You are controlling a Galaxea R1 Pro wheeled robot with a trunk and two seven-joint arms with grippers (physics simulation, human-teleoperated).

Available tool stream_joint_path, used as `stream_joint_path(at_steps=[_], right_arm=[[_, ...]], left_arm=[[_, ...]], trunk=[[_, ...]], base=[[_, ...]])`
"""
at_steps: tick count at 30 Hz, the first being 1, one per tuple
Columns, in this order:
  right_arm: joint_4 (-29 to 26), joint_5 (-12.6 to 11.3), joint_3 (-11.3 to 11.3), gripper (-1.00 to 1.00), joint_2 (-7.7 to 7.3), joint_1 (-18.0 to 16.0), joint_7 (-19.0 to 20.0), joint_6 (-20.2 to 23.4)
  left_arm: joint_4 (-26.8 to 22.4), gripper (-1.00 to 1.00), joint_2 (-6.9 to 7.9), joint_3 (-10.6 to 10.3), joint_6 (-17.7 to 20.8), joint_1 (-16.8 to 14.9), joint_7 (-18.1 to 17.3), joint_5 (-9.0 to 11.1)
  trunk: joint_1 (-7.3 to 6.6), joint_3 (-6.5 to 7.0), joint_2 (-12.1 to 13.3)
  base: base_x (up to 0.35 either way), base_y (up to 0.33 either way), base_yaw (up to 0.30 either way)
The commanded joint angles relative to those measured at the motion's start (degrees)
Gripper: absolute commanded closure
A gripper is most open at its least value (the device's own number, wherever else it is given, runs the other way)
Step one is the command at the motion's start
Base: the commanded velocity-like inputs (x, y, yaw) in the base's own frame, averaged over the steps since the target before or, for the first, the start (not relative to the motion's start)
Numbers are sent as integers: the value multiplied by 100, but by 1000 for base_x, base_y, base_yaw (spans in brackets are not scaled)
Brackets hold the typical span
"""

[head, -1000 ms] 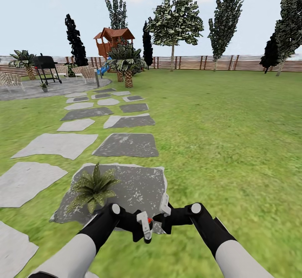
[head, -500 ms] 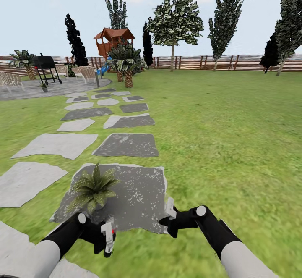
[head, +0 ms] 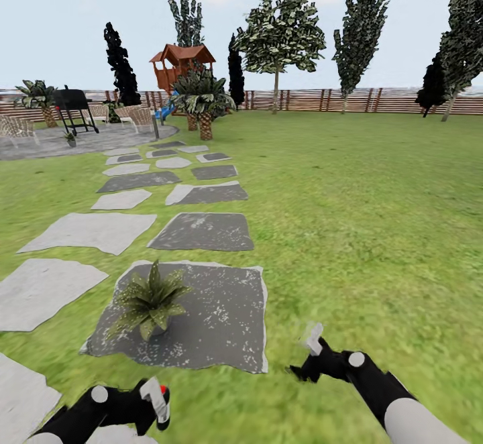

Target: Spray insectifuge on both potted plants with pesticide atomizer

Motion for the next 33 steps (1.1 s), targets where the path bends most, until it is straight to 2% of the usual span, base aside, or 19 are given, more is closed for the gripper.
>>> stream_joint_path(at_steps=[1, 3, 4, 7, 8, 9, 10, 12, 14, 16, 18, 20, 24, 28, 33], right_arm=[[315, 50, -358, -100, -15, 0, -384, -330], [700, 53, -747, -100, -31, 11, -897, -821], [946, 54, -947, -100, -47, 49, -1356, -1118], [1354, 39, -1140, -100, -36, 301, -2607, -1566], [1499, 28, -1173, -100, -14, 482, -3254, -1838], [1606, 24, -1183, -100, -1, 659, -3624, -2094], [1694, 22, -1189, -100, 9, 841, -3887, -2375], [1761, 20, -1209, -100, 12, 1027, -4252, -2667], [1782, 15, -1286, -100, 10, 1079, -4561, -2740], [1807, 12, -1554, -100, 16, 1132, -4796, -2773], [1816, 17, -1701, -100, 31, 1146, -4834, -2777], [1824, 19, -1756, -100, 39, 1150, -4847, -2777], [1829, 20, -1773, -100, 56, 1152, -4842, -2776], [1818, 25, -1783, -100, 207, 1152, -4842, -2773], [1829, 20, -1790, -100, 242, 1152, -4843, -2769]], left_arm=[[-6, 100, -19, -5, -56, 88, 281, 235], [-1, 100, -49, -4, -58, 188, 678, 612], [4, 100, -77, -4, -58, 256, 967, 889], [140, 100, -109, -4, -64, 387, 1622, 1526], [321, 100, -114, -1, -68, 417, 2032, 1909], [493, 100, -116, -2, -113, 435, 2362, 2214], [711, 100, -117, -3, -278, 460, 2673, 2471], [1138, 100, -117, 0, -826, 499, 3153, 2814], [1431, 100, -117, -1, -1269, 511, 3423, 3141], [1547, 100, -119, -3, -1528, 516, 3559, 3520], [1544, 100, -154, 6, -1574, 517, 3587, 3614], [1544, 100, -207, 7, -1597, 518, 3595, 3643], [1598, 100, -221, -10, -1597, 518, 3582, 3611], [1657, 100, -214, -10, -1573, 518, 3590, 3641], [1655, 100, -196, -6, -1606, 649, 3591, 3657]], trunk=[[-1, -4, -2], [-1, -4, -2], [-1, -4, -2], [-1, -4, -2], [-1, -4, -2], [-1, -4, -2], [-1, -4, -2], [-1, -4, -2], [-1, -4, -2], [-1, -4, -2], [-1, -4, -2], [-1, -4, -2], [-1, -4, -2], [-1, -4, -2], [-1, -4, -2]], base=[[0, 0, 0], [0, 0, 0], [0, 0, 0], [0, 0, 0], [0, 0, 0], [0, 0, 0], [0, 0, 0], [0, 0, 0], [0, 0, 0], [0, 0, 0], [0, 0, 0], [0, 0, 0], [0, 0, 0], [0, 0, 0], [0, 0, 0]])
